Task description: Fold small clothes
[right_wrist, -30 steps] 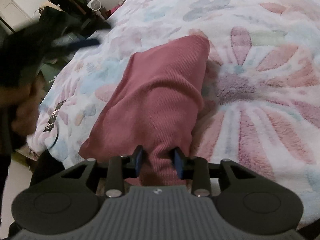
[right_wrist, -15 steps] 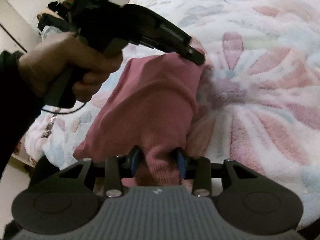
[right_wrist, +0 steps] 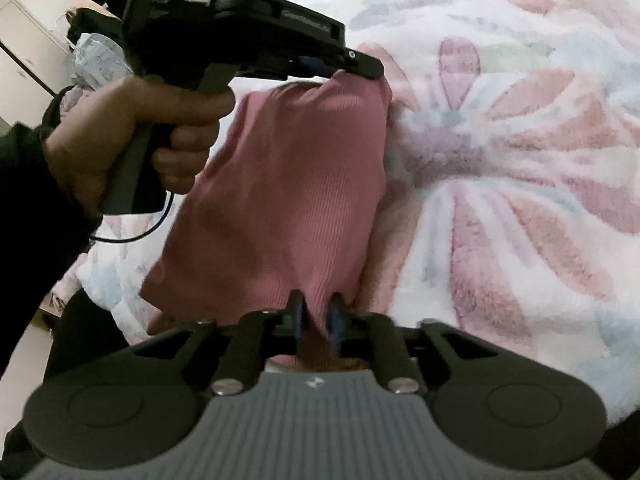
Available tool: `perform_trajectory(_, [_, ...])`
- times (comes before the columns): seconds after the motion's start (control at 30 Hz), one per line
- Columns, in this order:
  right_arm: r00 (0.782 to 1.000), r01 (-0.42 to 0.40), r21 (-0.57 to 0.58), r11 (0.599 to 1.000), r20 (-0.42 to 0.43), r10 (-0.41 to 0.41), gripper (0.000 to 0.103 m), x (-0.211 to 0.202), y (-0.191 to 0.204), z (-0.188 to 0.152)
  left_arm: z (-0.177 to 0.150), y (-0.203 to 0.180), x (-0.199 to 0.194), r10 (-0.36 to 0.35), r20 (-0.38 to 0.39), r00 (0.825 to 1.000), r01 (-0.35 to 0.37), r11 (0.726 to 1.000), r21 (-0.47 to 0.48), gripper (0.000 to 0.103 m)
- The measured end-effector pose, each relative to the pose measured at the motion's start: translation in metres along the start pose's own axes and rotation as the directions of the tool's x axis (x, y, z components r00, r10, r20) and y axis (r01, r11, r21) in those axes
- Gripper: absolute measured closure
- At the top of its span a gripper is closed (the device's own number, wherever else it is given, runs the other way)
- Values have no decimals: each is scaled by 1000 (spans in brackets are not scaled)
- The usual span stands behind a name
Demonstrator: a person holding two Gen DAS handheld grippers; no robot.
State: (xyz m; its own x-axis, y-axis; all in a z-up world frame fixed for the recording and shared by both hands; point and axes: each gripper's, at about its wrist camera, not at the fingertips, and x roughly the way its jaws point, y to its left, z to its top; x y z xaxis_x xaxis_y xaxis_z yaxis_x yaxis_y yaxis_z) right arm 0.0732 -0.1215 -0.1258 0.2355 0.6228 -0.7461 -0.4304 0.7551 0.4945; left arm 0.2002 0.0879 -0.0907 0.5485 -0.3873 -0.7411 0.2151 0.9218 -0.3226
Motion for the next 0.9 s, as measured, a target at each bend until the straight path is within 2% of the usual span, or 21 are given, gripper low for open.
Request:
perform_trajectory(0.07, [1000,-4,-5,1000,10,4,64,-4,1,1,-1,4,-25,15,56,998,-15,1000,-1,67])
perform_trajectory(0.17, [999,9,-22,1000,42,-8,62,-15,-1,3,-15,10,-67,52,128,990,-52,999,-3,58])
perform_trajectory(0.23, [997,13,-21,1000,79,-11,62,-24,-2,7,-34,14,-92,69,152,986,-68,998,-9,56])
perform_trajectory(0.37, [991,24,-57,998,130,-16,62,-30,0,18,-76,15,-111,50,138,989,-45,998,-39,56])
perform_trajectory(0.5, [992,34,-89,995,122,-23,63,-18,5,25,-114,15,-113,37,134,990,-29,998,-61,58])
perform_trajectory(0.57, [994,41,-97,994,105,-31,63,-8,8,21,-126,21,-99,105,49,993,-101,992,-76,64])
perform_trajectory(0.6, [995,50,-99,994,92,-41,63,-2,8,20,-130,23,-91,144,9,990,-143,987,-69,64])
perform_trajectory(0.7, [997,59,-112,992,52,-53,63,8,11,13,-133,29,-89,143,9,990,-142,986,-87,63])
perform_trajectory(0.8, [997,61,-114,992,58,-55,61,3,12,11,-124,30,-99,144,30,989,-141,985,-98,59])
perform_trajectory(0.9, [996,53,-69,996,78,-47,56,-6,2,16,-115,41,-111,146,59,987,-136,980,-147,48])
